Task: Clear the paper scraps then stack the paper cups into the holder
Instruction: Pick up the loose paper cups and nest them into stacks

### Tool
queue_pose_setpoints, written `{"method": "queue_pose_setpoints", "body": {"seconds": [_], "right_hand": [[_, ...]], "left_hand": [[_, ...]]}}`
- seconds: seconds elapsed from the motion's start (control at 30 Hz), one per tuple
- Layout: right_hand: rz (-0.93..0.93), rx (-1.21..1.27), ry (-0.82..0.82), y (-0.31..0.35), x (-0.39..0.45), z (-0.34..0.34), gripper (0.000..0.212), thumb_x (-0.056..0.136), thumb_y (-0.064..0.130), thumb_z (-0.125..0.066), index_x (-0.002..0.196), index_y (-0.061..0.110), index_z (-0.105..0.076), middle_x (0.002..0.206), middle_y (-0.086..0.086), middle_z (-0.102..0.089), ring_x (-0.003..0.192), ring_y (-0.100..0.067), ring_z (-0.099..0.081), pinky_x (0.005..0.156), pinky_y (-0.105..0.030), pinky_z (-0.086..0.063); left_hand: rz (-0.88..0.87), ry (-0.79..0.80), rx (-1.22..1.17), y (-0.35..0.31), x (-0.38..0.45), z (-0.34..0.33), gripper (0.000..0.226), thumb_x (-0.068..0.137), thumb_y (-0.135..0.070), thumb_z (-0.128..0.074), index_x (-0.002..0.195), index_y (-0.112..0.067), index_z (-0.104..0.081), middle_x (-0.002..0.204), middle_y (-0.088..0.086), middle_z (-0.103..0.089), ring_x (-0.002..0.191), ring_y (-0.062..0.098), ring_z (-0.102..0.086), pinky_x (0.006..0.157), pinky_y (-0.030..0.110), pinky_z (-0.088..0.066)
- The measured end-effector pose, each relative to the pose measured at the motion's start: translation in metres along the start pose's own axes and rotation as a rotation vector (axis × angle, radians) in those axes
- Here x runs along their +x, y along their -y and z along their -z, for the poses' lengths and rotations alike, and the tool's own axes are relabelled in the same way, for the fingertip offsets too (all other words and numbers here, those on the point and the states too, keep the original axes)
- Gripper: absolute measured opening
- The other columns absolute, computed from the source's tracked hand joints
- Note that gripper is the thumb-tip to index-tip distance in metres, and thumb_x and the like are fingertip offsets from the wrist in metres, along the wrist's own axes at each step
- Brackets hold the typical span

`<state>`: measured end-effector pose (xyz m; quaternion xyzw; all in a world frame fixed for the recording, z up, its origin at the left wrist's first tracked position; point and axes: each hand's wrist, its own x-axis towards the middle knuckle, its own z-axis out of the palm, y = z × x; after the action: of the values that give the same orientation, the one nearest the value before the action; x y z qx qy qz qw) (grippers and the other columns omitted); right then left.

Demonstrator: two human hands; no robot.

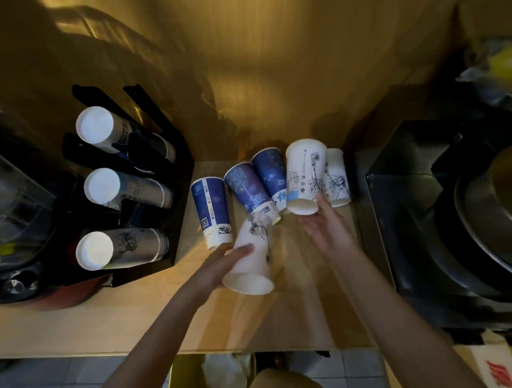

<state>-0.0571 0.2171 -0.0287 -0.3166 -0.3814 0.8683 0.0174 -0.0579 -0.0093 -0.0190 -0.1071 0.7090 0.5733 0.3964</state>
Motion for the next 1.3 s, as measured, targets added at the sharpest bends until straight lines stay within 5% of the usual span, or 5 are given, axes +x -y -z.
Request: {"method": "queue_pose_setpoints", "body": {"seconds": [0.27, 0.4, 0.63, 0.8, 1.3], "right_hand": [[-0.046, -0.280, 0.138, -0.013, -0.028, 0.002, 0.032, 0.068, -0.007, -0.065, 0.097, 0.005, -0.063, 0.079, -0.002, -0.074, 0.069, -0.014, -0.069, 0.059, -0.017, -0.057], [0.309, -0.782, 0.026, -0.037, -0.027, 0.014, 0.067, 0.049, -0.001, -0.083, 0.111, -0.004, -0.059, 0.101, -0.008, -0.065, 0.094, -0.020, -0.061, 0.067, -0.004, -0.048], [0.414, -1.288, -0.093, -0.067, -0.021, 0.035, 0.057, 0.055, 0.036, -0.079, 0.107, 0.027, -0.060, 0.105, 0.004, -0.070, 0.098, -0.015, -0.064, 0.078, -0.033, -0.054], [0.368, -1.321, -0.155, -0.071, -0.012, 0.038, 0.040, 0.058, 0.021, -0.074, 0.097, 0.013, -0.067, 0.102, -0.012, -0.071, 0.097, -0.031, -0.066, 0.072, -0.033, -0.051], [0.257, -1.298, -0.176, -0.061, -0.010, 0.042, 0.043, 0.055, 0.035, -0.078, 0.092, 0.015, -0.067, 0.092, -0.008, -0.073, 0.090, -0.024, -0.068, 0.068, -0.028, -0.051]], "left_hand": [[-0.049, 0.194, -0.687, -0.033, -0.013, 0.012, 0.050, 0.080, -0.049, -0.050, 0.121, -0.020, -0.052, 0.086, 0.010, -0.072, 0.073, 0.030, -0.071, 0.064, 0.038, -0.060], [-0.088, 0.207, -0.624, -0.053, -0.024, 0.015, 0.043, 0.085, -0.049, -0.042, 0.111, -0.019, -0.057, 0.090, 0.012, -0.070, 0.067, 0.030, -0.072, 0.046, 0.033, -0.059], [-0.054, 0.466, -0.532, -0.083, -0.050, 0.007, 0.060, 0.040, -0.036, -0.086, 0.092, -0.011, -0.068, 0.074, 0.017, -0.072, 0.057, 0.037, -0.069, 0.038, 0.038, -0.056], [0.063, 0.377, -0.252, -0.079, -0.039, -0.003, 0.048, 0.061, -0.046, -0.064, 0.099, -0.017, -0.059, 0.076, 0.011, -0.072, 0.067, 0.031, -0.069, 0.061, 0.044, -0.059], [0.326, 0.513, -0.118, -0.109, 0.005, -0.019, 0.082, 0.055, -0.050, -0.067, 0.125, -0.012, -0.045, 0.108, 0.019, -0.063, 0.091, 0.043, -0.066, 0.070, 0.034, -0.059]]}}
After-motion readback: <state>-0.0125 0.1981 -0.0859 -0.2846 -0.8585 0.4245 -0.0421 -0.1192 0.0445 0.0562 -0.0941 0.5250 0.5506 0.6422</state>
